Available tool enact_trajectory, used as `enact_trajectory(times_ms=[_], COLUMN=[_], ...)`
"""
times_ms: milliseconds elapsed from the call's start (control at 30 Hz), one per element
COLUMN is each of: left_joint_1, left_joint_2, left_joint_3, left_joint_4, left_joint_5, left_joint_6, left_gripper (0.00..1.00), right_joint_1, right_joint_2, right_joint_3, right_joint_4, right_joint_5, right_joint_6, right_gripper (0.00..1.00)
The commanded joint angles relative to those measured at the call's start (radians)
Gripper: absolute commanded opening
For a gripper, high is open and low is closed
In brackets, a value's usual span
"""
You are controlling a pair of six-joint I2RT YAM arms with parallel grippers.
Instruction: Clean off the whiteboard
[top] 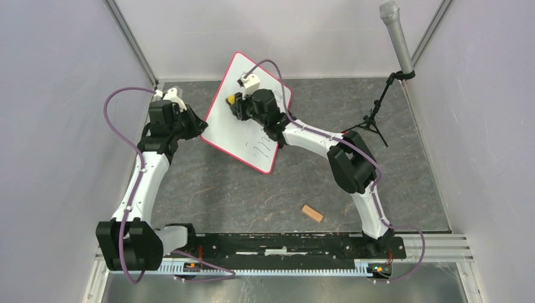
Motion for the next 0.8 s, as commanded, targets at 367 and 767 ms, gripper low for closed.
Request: enact_trajectory(times_ms=[367, 767], left_joint_1=[-0.007, -0.007], left_joint_2=[-0.013, -0.009], left_joint_3=[0.013, 0.014], left_joint_4=[0.007, 0.007], left_joint_5=[0.041, 0.034], left_joint_6=[0.019, 0.023], left_gripper=[0.02, 0.02], right_joint_1=[0.043, -0.039], right_joint_2=[-0.044, 0.081], right_joint_3=[-0.180, 0.026], right_joint_4=[-0.033, -0.062], right_joint_5=[0.046, 0.003], right_joint_6=[-0.010, -0.013], right_gripper=[0.21, 0.22])
